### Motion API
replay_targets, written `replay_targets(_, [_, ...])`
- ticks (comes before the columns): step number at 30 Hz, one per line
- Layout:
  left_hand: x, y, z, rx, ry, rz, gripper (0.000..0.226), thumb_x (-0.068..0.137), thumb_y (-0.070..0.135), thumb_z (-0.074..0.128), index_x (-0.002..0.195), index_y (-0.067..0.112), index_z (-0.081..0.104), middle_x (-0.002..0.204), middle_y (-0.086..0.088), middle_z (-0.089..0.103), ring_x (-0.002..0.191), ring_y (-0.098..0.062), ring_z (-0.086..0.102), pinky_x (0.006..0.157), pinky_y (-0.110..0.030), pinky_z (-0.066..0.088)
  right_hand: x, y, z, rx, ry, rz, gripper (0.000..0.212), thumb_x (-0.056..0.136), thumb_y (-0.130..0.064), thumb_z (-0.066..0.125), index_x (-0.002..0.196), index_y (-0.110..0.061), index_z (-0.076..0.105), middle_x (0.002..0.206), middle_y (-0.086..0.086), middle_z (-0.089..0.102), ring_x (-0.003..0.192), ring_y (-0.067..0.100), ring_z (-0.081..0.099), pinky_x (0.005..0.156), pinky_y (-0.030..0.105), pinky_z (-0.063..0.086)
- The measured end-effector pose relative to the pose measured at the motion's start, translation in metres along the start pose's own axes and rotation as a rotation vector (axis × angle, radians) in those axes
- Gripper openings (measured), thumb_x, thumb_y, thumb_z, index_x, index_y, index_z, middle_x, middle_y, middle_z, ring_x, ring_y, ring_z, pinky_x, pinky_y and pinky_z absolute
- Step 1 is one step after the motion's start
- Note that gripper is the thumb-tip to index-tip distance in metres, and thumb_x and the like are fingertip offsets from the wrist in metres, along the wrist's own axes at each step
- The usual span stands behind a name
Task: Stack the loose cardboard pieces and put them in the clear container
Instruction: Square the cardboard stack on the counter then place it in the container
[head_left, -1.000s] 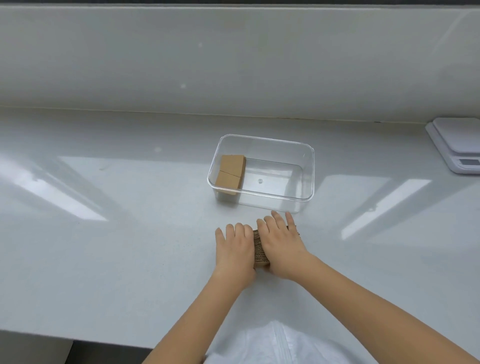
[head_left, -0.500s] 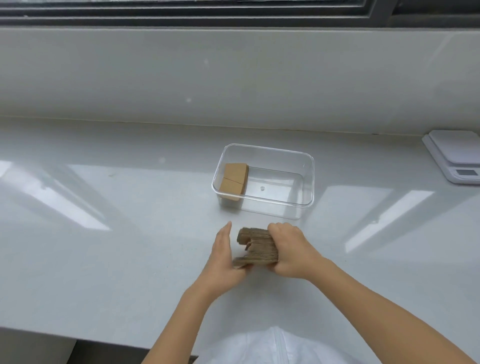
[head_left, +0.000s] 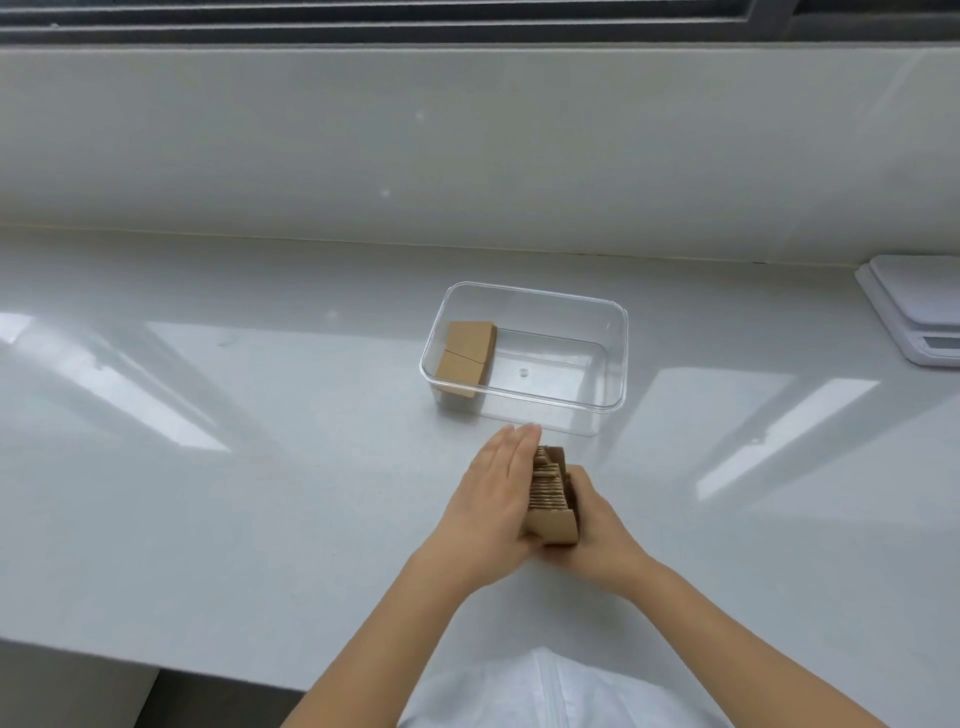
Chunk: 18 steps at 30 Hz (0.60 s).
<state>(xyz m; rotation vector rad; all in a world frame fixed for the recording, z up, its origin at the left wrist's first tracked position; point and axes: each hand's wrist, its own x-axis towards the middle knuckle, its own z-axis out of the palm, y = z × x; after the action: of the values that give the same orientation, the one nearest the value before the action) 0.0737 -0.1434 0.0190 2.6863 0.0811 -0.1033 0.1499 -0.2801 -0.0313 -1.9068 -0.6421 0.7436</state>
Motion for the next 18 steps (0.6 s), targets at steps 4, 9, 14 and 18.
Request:
replay_targets(4, [-0.005,-0.005,0.001,-0.058,-0.027,0.061,0.098,0.08,0.018,0.061,0.147,0.011,-0.01,0.159,0.0,-0.009,0.143,-0.01,-0.018,0.113,-0.016,-0.009,0.002,-0.003,0.0,0.024,0.027,-0.067,0.078,0.058,-0.014,0.083,0.119,-0.034,0.039,0.112,-0.012,0.06,0.1,0.004,0.061,0.08,0.021,0.052])
replay_targets(9, [-0.013,0.007,-0.007,-0.142,-0.103,-0.033,0.097,0.08,0.03,0.056,0.148,0.013,-0.012,0.158,0.004,-0.016,0.141,-0.009,-0.026,0.118,-0.027,-0.001,0.006,-0.008,0.008,0.028,0.06,-0.102,0.076,0.058,-0.015,0.081,0.115,-0.04,0.038,0.11,-0.009,0.059,0.096,0.008,0.061,0.081,0.027,0.051])
replay_targets(14, [-0.006,0.022,0.004,0.182,0.049,-0.076,0.103,0.075,0.071,0.037,0.148,0.019,-0.013,0.157,0.003,-0.018,0.142,-0.012,-0.026,0.116,-0.046,-0.01,0.003,0.001,0.01,-0.011,0.117,-0.181,0.074,0.064,-0.027,0.078,0.125,-0.035,0.038,0.122,-0.006,0.052,0.107,0.014,0.058,0.091,0.029,0.05])
replay_targets(18, [-0.006,0.023,0.001,0.126,0.026,-0.086,0.105,0.075,0.073,0.03,0.146,0.013,-0.018,0.155,0.0,-0.026,0.14,-0.011,-0.029,0.117,-0.043,-0.012,0.004,-0.001,0.011,-0.084,0.123,-0.17,0.044,0.059,-0.037,0.073,0.097,-0.036,0.05,0.092,-0.01,0.06,0.08,0.004,0.059,0.075,0.031,0.054])
